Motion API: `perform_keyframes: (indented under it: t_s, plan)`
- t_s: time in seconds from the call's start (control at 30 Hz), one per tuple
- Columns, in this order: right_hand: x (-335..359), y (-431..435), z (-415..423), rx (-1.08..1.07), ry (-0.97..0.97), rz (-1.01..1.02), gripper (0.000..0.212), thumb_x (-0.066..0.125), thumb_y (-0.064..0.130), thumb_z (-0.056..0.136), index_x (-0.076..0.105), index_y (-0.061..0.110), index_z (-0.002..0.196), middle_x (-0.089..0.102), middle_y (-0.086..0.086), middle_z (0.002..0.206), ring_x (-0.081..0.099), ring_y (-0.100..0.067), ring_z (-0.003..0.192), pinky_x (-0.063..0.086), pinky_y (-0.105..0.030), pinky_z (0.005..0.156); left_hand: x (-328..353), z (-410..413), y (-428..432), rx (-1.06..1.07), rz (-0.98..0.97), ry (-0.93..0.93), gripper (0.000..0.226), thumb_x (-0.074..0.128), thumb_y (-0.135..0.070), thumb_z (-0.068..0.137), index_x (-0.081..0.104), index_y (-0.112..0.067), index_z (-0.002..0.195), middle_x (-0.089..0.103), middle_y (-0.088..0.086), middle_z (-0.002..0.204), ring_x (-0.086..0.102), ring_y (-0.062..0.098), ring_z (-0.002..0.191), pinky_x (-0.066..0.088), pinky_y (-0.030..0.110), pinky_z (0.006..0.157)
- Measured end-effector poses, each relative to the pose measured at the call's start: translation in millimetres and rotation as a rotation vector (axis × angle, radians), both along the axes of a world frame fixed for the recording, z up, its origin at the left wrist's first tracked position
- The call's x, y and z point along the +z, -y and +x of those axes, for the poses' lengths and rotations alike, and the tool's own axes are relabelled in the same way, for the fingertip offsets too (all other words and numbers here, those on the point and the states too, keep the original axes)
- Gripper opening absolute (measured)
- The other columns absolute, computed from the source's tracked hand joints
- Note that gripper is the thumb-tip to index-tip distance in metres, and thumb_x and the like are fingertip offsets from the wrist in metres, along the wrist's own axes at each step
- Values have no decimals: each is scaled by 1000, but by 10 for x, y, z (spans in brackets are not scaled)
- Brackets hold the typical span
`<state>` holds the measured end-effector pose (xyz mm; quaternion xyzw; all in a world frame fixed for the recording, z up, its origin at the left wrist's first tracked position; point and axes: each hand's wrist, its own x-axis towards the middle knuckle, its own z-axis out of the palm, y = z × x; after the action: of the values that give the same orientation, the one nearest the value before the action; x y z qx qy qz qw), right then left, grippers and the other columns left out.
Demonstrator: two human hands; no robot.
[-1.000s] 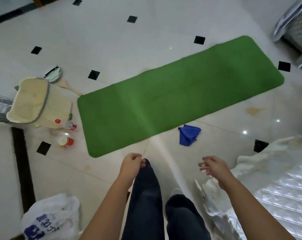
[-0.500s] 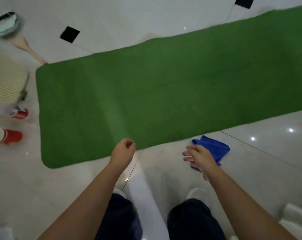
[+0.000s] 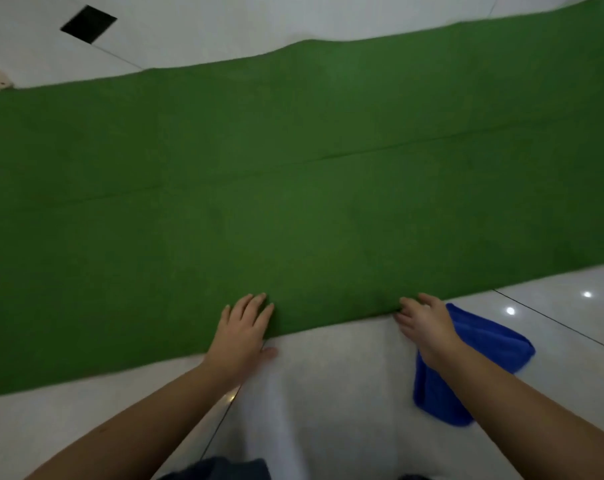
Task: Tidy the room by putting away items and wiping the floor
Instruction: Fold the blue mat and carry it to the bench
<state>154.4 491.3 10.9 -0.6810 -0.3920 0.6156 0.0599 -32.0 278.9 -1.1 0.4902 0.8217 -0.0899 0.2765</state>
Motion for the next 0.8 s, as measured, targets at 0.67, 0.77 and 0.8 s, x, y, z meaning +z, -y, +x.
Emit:
perform_keyframes:
  t_s: [0.67,0.77,0.8]
  plan:
    - [878,-623,-402,790,283,1186,31,60,13,87,60,1,115,58,-13,89,51,-28,90,37,-32,79,905,-621,-427,109,707,-337,25,46,-17,82,68,-6,77,64,6,58,58,24,44,39,24,38]
    - [975,-807,-643,747,294,1321,21,62,8,84,65,-3,101,56,-22,84,52,-40,84,43,-41,71,1207,-793,-602,117,663,-369,27,44,-19,82,67,-8,74,65,7,57,59,26,44,39,24,38]
    - [1014,-861,-716,740,324,1378,18,61,9,82,67,-2,96,54,-23,83,52,-41,80,44,-42,68,1313,-841,-672,124,610,-368,25,44,-19,84,65,-10,74,66,8,60,62,27,48,39,26,40]
